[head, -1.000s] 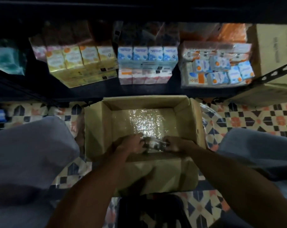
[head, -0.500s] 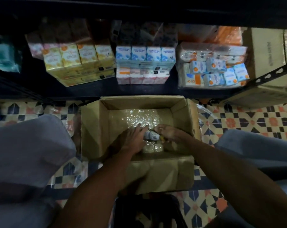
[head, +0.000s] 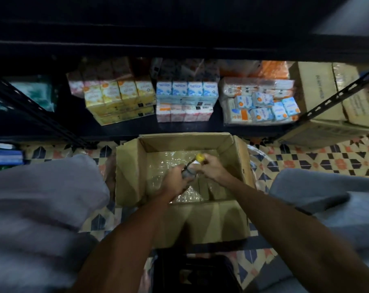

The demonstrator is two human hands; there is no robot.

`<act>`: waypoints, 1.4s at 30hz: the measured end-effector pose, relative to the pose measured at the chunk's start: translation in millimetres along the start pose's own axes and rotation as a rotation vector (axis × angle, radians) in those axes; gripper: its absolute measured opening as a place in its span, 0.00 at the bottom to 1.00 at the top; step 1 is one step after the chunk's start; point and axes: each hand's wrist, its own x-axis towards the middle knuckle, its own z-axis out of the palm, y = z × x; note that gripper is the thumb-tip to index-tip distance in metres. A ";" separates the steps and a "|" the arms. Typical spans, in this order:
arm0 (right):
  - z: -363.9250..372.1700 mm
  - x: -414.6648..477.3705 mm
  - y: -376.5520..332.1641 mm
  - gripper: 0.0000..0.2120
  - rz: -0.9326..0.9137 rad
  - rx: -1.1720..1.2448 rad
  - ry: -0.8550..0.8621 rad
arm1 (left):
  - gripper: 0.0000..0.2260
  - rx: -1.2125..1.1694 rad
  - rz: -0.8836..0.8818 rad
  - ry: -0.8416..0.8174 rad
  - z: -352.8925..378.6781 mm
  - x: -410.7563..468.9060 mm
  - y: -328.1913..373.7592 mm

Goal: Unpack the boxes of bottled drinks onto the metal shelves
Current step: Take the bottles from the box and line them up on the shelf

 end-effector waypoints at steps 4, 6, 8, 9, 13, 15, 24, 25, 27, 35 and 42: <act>-5.1 -24.1 -40.2 0.07 -0.076 0.029 0.058 | 0.17 -0.034 0.011 -0.039 -29.4 -10.7 24.9; -14.2 -35.1 -59.9 0.06 -0.118 -0.042 0.012 | 0.17 0.002 0.027 -0.088 -46.1 -14.6 37.1; -22.7 -51.2 -80.4 0.06 -0.174 -0.125 -0.008 | 0.16 0.043 0.058 -0.118 -65.2 -19.7 51.0; -27.7 -60.4 -91.6 0.06 -0.202 -0.156 -0.007 | 0.16 0.061 0.091 -0.115 -78.7 -23.1 60.8; -45.4 -83.3 -127.5 0.07 -0.319 -0.203 0.027 | 0.12 0.049 0.235 -0.090 -123.2 -25.5 94.9; -57.0 -95.4 -147.8 0.07 -0.388 -0.214 0.049 | 0.08 0.029 0.344 -0.042 -149.5 -29.8 121.2; -103.9 -152.9 -240.9 0.07 -0.612 -0.274 0.180 | 0.06 0.109 0.680 0.149 -251.0 -58.7 229.5; -108.0 -158.0 -250.9 0.07 -0.630 -0.277 0.179 | 0.05 0.120 0.705 0.147 -260.1 -61.7 237.4; -115.6 -168.0 -271.3 0.10 -0.662 -0.291 0.194 | 0.03 0.146 0.744 0.162 -277.6 -66.5 252.3; -144.0 -206.2 -340.7 0.11 -0.831 -0.267 0.282 | 0.08 0.202 0.892 0.268 -327.1 -78.9 305.5; -148.5 -207.4 -383.4 0.13 -0.867 -0.195 0.468 | 0.12 0.141 0.907 0.360 -343.6 -72.7 322.0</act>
